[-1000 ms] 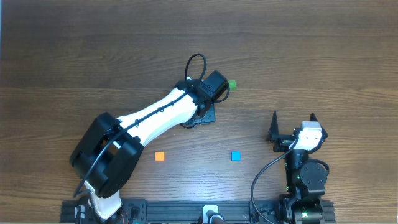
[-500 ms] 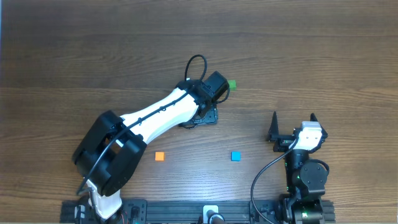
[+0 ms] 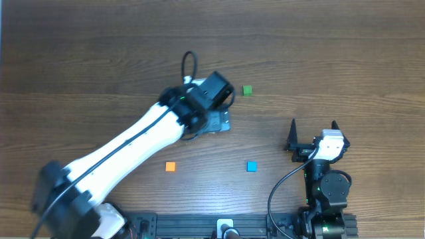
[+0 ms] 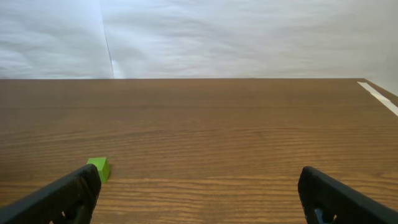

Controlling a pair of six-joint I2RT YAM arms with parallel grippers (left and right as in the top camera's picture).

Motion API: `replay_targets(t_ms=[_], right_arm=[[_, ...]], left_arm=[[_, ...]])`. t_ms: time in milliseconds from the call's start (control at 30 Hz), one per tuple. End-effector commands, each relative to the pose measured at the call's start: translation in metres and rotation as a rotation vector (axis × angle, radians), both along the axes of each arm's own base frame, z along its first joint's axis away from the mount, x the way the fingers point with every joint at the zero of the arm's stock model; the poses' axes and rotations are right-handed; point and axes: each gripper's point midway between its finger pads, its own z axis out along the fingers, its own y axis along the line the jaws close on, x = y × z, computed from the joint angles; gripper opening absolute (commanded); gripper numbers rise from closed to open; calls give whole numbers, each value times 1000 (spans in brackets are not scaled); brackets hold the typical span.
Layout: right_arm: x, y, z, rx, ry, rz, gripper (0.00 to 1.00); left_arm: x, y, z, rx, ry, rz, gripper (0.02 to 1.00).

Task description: Stack Cubes

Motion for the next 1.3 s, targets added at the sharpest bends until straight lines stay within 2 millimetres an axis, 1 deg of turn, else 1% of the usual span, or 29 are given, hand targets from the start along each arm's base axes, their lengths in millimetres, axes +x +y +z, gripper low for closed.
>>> replay_targets(t_ms=[33,67,100,133,200,267,300,400,567,667,767,933,1133,1300], right_arm=[[0,0,-2,-1,-3,1,993],[0,0,-2,0,-3,2,991],[0,0,-2,-1,-3,1,991],[0,0,-2,-1,-3,1,991],[0,0,-2,0,-3,2,991],[0,0,-2,-1,-3,1,993],[0,0,-2,-1,-3,1,991],[0,0,-2,-1,-3,1,993],[0,0,-2,-1,-3,1,991],[0,0,-2,-1,-3,1,991],[0,0,-2,-1,-3,1,993],[0,0,-2,-1,-3,1,993],[0,0,-2,0,-3,2,993],[0,0,-2,-1,-3,1,991]], left_arm=[[-23,24,24,34,-75,-21,998],[-29,29,23,36,-80,-25,998],[-41,40,16,36,-74,-10,998],[-47,47,10,39,-64,10,998],[-61,62,-5,48,-38,52,996],[-74,72,-24,50,-8,72,996],[-81,75,-35,42,9,68,998],[-94,78,-62,19,41,59,998],[-104,78,-90,-11,70,49,998],[-104,80,-99,-19,66,55,996],[-103,83,-101,-13,71,69,993],[-102,89,-109,16,99,94,945],[-101,90,-123,51,126,98,906],[-98,90,-125,66,115,73,875]])
